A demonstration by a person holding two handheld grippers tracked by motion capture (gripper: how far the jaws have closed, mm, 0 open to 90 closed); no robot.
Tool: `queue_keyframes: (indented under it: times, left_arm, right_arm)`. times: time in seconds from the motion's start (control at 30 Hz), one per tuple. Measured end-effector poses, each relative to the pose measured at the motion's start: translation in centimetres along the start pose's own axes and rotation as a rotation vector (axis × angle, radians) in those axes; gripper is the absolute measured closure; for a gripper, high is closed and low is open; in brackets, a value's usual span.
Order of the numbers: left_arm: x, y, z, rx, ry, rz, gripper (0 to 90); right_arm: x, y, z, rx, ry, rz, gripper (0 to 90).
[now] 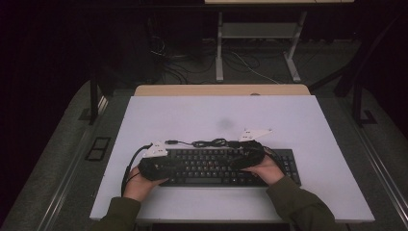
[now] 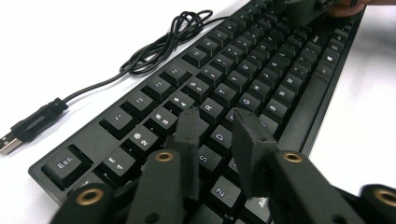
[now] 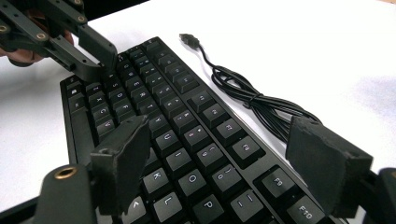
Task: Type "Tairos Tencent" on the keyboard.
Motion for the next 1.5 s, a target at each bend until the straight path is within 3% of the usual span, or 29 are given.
queue_keyframes:
  times: [0.3,0.93,1.07,1.5]
  left_arm:
    - [0.1,0.1,0.0,-0.007,0.023,0.001,88.8]
    - [1.3,0.3,-0.6,-0.010,0.080,0.001,88.8]
    - [1.4,0.3,-0.7,-0.020,0.072,-0.010,88.9]
    - [0.9,0.4,-0.4,-0.006,0.065,0.010,88.9]
  right_arm:
    - [0.0,0.0,0.0,-0.001,0.006,-0.001,21.5]
    - [0.2,0.1,-0.2,0.003,0.009,0.003,21.7]
    - [0.3,0.2,-0.2,0.002,0.010,0.003,21.7]
    - [0.3,0.2,-0.2,0.002,0.013,0.004,21.8]
Point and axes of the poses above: each handheld gripper's, and its own axes: x roughly forward along the jaws, z roughly out of its top, y roughly to its left, the point moved 8 cm from there along x, roughly forward along the jaws, and after that the axes turned 9 degrees about y, right-handed, at the moved point
